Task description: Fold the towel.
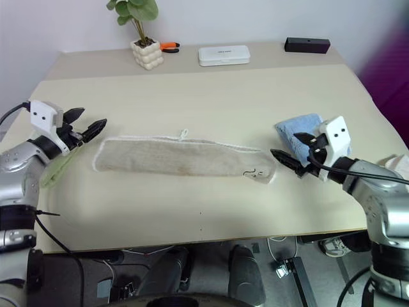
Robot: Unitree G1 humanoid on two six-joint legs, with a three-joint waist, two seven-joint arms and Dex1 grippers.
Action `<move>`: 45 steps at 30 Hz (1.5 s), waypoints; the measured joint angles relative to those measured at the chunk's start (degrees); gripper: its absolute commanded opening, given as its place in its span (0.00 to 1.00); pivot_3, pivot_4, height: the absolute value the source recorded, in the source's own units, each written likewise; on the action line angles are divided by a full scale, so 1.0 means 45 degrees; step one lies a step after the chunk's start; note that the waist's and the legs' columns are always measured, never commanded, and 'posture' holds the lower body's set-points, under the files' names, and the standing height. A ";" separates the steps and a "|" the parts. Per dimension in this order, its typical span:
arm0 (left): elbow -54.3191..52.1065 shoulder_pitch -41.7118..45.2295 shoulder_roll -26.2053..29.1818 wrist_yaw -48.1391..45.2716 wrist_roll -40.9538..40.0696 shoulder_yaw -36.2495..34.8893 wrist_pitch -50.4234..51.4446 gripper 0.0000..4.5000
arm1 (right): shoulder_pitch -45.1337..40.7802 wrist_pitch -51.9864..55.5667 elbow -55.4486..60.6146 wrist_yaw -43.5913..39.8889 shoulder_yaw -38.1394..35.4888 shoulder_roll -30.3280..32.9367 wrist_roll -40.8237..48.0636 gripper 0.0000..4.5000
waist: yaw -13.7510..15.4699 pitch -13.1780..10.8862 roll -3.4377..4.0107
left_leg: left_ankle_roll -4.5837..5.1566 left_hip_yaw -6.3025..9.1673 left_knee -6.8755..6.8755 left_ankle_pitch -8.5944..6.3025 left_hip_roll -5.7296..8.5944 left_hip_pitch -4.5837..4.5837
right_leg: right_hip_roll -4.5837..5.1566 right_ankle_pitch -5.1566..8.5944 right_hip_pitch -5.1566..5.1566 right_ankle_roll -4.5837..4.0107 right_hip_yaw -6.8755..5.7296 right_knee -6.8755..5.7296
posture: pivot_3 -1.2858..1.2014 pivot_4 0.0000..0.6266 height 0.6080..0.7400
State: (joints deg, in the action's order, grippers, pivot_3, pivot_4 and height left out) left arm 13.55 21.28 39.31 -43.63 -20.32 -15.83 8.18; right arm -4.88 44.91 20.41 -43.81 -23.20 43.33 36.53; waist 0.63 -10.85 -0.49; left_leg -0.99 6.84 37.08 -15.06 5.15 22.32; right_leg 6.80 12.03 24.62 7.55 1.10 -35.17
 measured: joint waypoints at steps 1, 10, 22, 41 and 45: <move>-0.0800 -0.0541 -0.0051 -0.0174 -0.0116 0.0235 0.0217 0.83 | 0.0423 0.0534 0.0533 -0.0003 -0.0265 -0.0098 0.0766 0.98 | 0.0000 0.0000 0.0000 | 0.0004 -0.0003 0.0001 -0.0003 -0.0001 -0.0005 | 0.0001 0.0001 -0.0005 -0.0001 0.0007 -0.0001 | 0.52 0.24 1.00; -0.6254 -0.2776 -0.0838 -0.1274 -0.0344 0.3712 0.1878 0.83 | 0.2699 0.4105 0.3140 0.4449 -0.0822 -0.2510 0.6541 0.98 | 0.0005 0.0007 -0.0003 | 0.0005 -0.0022 0.0022 -0.0002 -0.0010 -0.0016 | -0.0004 0.0007 -0.0025 -0.0010 0.0021 0.0012 | 0.52 0.24 1.00; -0.6791 -0.2829 -0.1243 -0.1263 -0.0381 0.4195 0.2345 0.83 | 0.0986 0.2224 0.0738 1.6411 0.0189 -0.5010 1.2931 0.98 | -0.0003 0.0009 0.0004 | 0.0008 -0.0026 0.0007 -0.0001 -0.0009 -0.0016 | -0.0011 0.0008 -0.0017 -0.0007 0.0031 0.0016 | 0.52 0.24 1.00; -0.6943 -0.3134 -0.1630 -0.0930 -0.0486 0.4228 0.2475 0.83 | -0.0137 -0.0378 -0.0780 1.8805 0.0822 -0.4015 1.4210 0.01 | -0.0026 0.0009 0.0008 | 0.0013 -0.0029 0.0009 0.0001 -0.0009 -0.0017 | -0.0021 0.0008 -0.0023 -0.0006 0.0033 0.0016 | 0.52 0.24 1.00; -0.6917 -0.3165 -0.1619 -0.0824 -0.0481 0.4176 0.2469 0.83 | 0.0155 -0.0273 -0.0552 1.8071 0.0285 -0.2539 1.4223 0.01 | 0.0008 0.0009 0.0008 | 0.0015 -0.0031 0.0010 0.0000 -0.0008 -0.0013 | -0.0020 0.0010 -0.0024 -0.0005 0.0033 0.0021 | 0.52 0.24 1.00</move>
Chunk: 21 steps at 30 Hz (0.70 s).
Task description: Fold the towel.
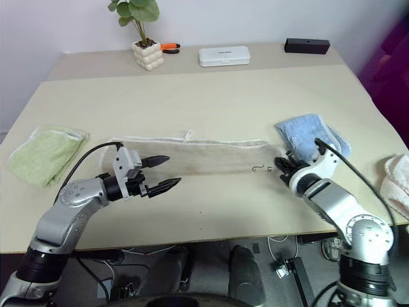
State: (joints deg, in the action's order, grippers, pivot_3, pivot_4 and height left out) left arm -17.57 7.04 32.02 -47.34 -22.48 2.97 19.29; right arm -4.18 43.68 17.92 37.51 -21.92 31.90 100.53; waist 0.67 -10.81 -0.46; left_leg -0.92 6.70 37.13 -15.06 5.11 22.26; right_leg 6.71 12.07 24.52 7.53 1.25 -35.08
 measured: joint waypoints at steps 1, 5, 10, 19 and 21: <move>0.0009 -0.0003 0.0034 0.0005 -0.0001 -0.0056 -0.0004 0.83 | 0.0200 0.0205 0.0110 -0.0362 -0.0109 0.0603 -0.0034 0.01 | 0.0001 -0.0001 0.0001 | 0.0001 -0.0001 -0.0001 -0.0001 -0.0001 0.0000 | 0.0000 0.0002 0.0000 0.0001 -0.0001 0.0000 | 0.52 0.24 1.00; 0.0221 0.0018 0.0151 0.0010 -0.0001 -0.0416 -0.0014 0.83 | 0.0388 0.0974 0.0688 -0.1811 -0.0295 0.2434 -0.0436 0.01 | -0.0051 -0.0001 0.0001 | 0.0003 -0.0007 -0.0004 -0.0001 -0.0010 -0.0003 | -0.0003 0.0004 0.0000 -0.0003 -0.0001 0.0001 | 0.52 0.24 1.00; 0.0355 0.0097 0.0358 -0.0006 -0.0045 -0.0611 0.0021 0.83 | -0.1596 0.1950 0.1746 -0.4508 0.0890 0.4474 -0.1966 0.01 | -0.0115 -0.0009 0.0015 | 0.0005 -0.0016 -0.0001 -0.0003 -0.0012 -0.0001 | -0.0002 0.0021 0.0006 -0.0031 -0.0005 0.0003 | 0.52 0.24 1.00; -0.0083 -0.0134 0.0703 0.0161 -0.0462 -0.1415 0.0641 0.83 | -0.5455 0.3006 0.1542 -0.7335 0.7362 0.1317 -0.6824 0.01 | -0.0063 -0.0003 -0.0013 | 0.0010 -0.0006 -0.0001 -0.0007 -0.0009 0.0020 | 0.0005 0.0011 0.0023 -0.0018 -0.0013 0.0023 | 0.52 0.24 1.00; -0.0254 -0.0258 0.0688 0.0328 -0.0462 -0.1470 0.0654 0.83 | -0.5583 0.2975 0.0896 -0.7760 0.8587 0.0457 -0.8246 0.01 | 0.0010 -0.0003 -0.0014 | 0.0009 0.0009 -0.0004 -0.0007 -0.0001 0.0026 | 0.0005 0.0000 0.0027 0.0000 -0.0016 0.0020 | 0.52 0.24 1.00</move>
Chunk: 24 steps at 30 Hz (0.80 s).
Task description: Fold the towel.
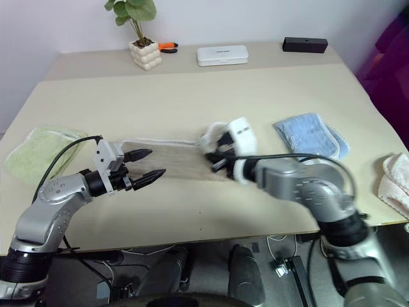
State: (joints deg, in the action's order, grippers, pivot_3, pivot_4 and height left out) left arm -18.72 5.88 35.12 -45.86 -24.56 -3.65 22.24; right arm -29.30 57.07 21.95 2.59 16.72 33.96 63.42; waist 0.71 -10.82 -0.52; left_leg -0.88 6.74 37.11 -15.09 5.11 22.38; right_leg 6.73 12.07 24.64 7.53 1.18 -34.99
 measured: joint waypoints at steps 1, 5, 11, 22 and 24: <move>-0.0053 -0.0072 -0.0024 0.0060 0.0000 -0.0011 0.0016 0.83 | -0.0012 -0.0010 -0.0285 -0.0152 0.0292 -0.0209 -0.0575 0.01 | 0.0025 0.0000 0.0000 | 0.0000 0.0004 0.0001 0.0000 0.0013 0.0006 | 0.0007 -0.0001 0.0001 0.0000 0.0001 0.0001 | 0.52 0.24 1.00; -0.0300 -0.0288 -0.0076 0.0339 0.0000 -0.0033 0.0233 0.83 | -0.0019 -0.0060 -0.0908 -0.0846 0.0516 -0.0853 -0.2260 0.01 | -0.0020 0.0000 -0.0001 | -0.0001 0.0002 0.0002 0.0000 0.0014 0.0004 | 0.0007 -0.0003 0.0005 0.0001 0.0003 -0.0003 | 0.52 0.24 1.00; -0.0850 -0.0728 -0.0088 0.0641 -0.0191 -0.0111 0.0355 0.83 | 0.0000 -0.0032 -0.0883 -0.1944 -0.0018 -0.1376 -0.3096 0.43 | -0.0092 0.0000 0.0000 | -0.0002 0.0001 -0.0011 -0.0001 0.0004 -0.0002 | -0.0003 -0.0003 0.0014 0.0002 0.0002 -0.0016 | 0.52 0.24 1.00; -0.0859 -0.1377 -0.0185 0.1099 -0.0520 -0.0992 0.0586 0.83 | 0.0793 -0.1270 0.1109 -0.4899 -0.3045 0.0230 -0.3659 0.22 | -0.0053 0.0002 -0.0003 | 0.0001 -0.0013 -0.0008 -0.0003 -0.0005 -0.0018 | -0.0006 0.0000 -0.0002 0.0003 0.0001 -0.0011 | 0.52 0.24 1.00; -0.0860 -0.1636 -0.0407 0.1227 -0.0578 -0.1024 0.0598 0.83 | 0.0773 -0.1880 0.0250 -0.5169 -0.2481 0.0306 -0.4949 0.01 | -0.0071 0.0002 -0.0003 | 0.0001 -0.0020 -0.0008 -0.0003 -0.0004 -0.0017 | -0.0004 0.0000 -0.0001 0.0003 0.0002 -0.0010 | 0.52 0.24 1.00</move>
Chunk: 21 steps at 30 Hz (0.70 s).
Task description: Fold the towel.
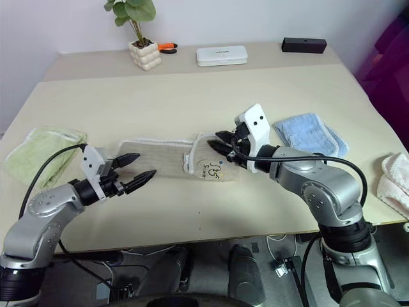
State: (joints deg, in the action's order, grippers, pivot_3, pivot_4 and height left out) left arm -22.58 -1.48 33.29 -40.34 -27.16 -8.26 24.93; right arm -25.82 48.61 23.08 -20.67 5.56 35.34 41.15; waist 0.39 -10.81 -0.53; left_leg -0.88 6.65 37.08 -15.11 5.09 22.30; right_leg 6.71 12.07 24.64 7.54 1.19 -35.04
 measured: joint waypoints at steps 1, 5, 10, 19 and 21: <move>0.0006 -0.0145 -0.0087 0.0085 -0.0001 0.0000 0.0013 0.83 | -0.0001 -0.0441 -0.0427 -0.0195 0.0385 -0.0008 -0.0663 0.01 | -0.0015 0.0000 -0.0001 | 0.0000 -0.0001 -0.0002 0.0000 0.0000 0.0001 | 0.0000 0.0000 0.0002 0.0001 0.0000 0.0003 | 0.52 0.24 1.00; 0.0008 -0.0543 -0.0370 0.0376 0.0040 0.0003 -0.0013 0.83 | 0.0060 -0.2455 -0.2459 -0.1053 0.2159 -0.0515 -0.3175 0.01 | -0.0035 0.0000 -0.0001 | -0.0002 -0.0002 -0.0003 0.0001 0.0002 0.0002 | 0.0000 -0.0002 0.0004 0.0000 0.0000 -0.0001 | 0.52 0.24 1.00; -0.0280 -0.1062 -0.0695 0.0961 0.0050 -0.0272 -0.0052 0.83 | 0.0500 -0.4525 -0.3840 -0.1916 0.3410 -0.0930 -0.5414 0.01 | -0.0014 0.0000 -0.0001 | -0.0004 0.0004 0.0000 -0.0001 0.0007 0.0002 | 0.0008 -0.0003 0.0002 0.0000 0.0004 0.0001 | 0.52 0.24 1.00; -0.1090 -0.2446 -0.1578 0.2522 -0.0993 -0.1508 0.1220 1.00 | -0.0337 -0.5446 -0.3076 -0.3753 0.2018 -0.0194 -0.5768 0.76 | -0.0001 -0.0003 0.0003 | -0.0005 0.0015 -0.0002 -0.0001 0.0004 0.0002 | 0.0005 0.0001 0.0002 0.0002 -0.0001 0.0001 | 0.52 0.24 1.00; -0.1114 -0.2489 -0.2169 0.3466 -0.1932 -0.2140 0.2292 1.00 | -0.0559 -0.5833 -0.2227 -0.4657 0.2005 0.0148 -0.5831 0.98 | -0.0002 -0.0001 -0.0001 | -0.0005 0.0026 -0.0003 -0.0001 0.0002 0.0002 | 0.0003 0.0001 -0.0001 0.0003 -0.0011 0.0000 | 0.52 0.24 1.00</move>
State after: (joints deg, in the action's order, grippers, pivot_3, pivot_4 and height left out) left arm -27.60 -12.69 23.53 -24.74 -35.86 -17.89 35.24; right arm -28.34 22.36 13.06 -41.62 14.58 36.00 14.91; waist 0.38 -10.82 -0.54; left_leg -0.90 6.77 37.06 -15.11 5.10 22.31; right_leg 6.73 12.08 24.63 7.55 1.14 -35.04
